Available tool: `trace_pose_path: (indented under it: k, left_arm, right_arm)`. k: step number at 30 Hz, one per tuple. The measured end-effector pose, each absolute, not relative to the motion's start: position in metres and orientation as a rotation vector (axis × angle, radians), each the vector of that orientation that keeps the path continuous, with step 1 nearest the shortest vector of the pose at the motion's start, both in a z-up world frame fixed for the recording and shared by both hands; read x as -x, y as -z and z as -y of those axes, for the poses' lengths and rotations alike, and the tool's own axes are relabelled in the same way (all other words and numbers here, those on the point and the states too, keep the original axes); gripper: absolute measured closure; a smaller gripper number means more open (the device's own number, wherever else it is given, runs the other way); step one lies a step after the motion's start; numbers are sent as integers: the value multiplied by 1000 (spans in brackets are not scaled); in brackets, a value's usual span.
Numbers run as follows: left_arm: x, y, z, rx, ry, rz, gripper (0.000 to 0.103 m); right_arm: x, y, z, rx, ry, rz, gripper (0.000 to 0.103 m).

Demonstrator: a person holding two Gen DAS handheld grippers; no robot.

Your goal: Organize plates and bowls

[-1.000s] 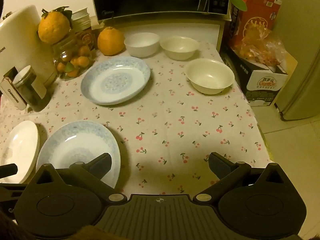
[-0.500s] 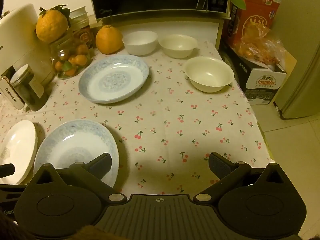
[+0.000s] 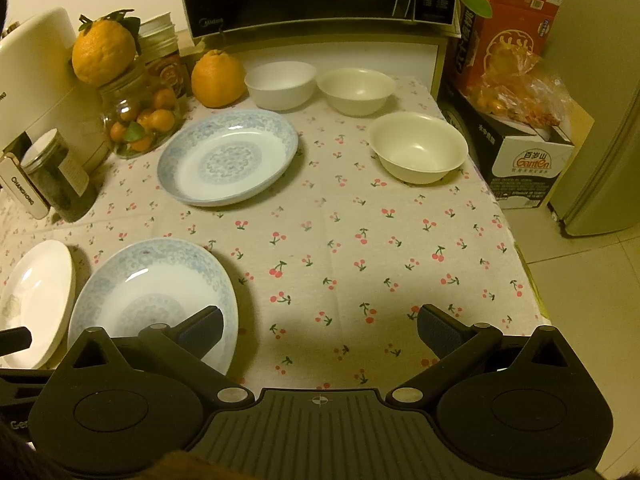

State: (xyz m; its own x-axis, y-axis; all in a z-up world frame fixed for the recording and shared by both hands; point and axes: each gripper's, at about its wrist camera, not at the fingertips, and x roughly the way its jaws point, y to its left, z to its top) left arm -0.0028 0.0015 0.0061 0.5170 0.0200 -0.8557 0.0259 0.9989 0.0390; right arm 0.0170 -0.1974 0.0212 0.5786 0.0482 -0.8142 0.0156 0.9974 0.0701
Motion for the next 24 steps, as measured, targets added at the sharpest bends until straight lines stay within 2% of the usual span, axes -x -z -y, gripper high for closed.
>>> trace_pose_path:
  k: [24]
  left_arm:
    - [2, -6, -1, -50, 5, -1028, 0]
  right_arm:
    - [-17, -18, 196, -68, -19, -965, 0]
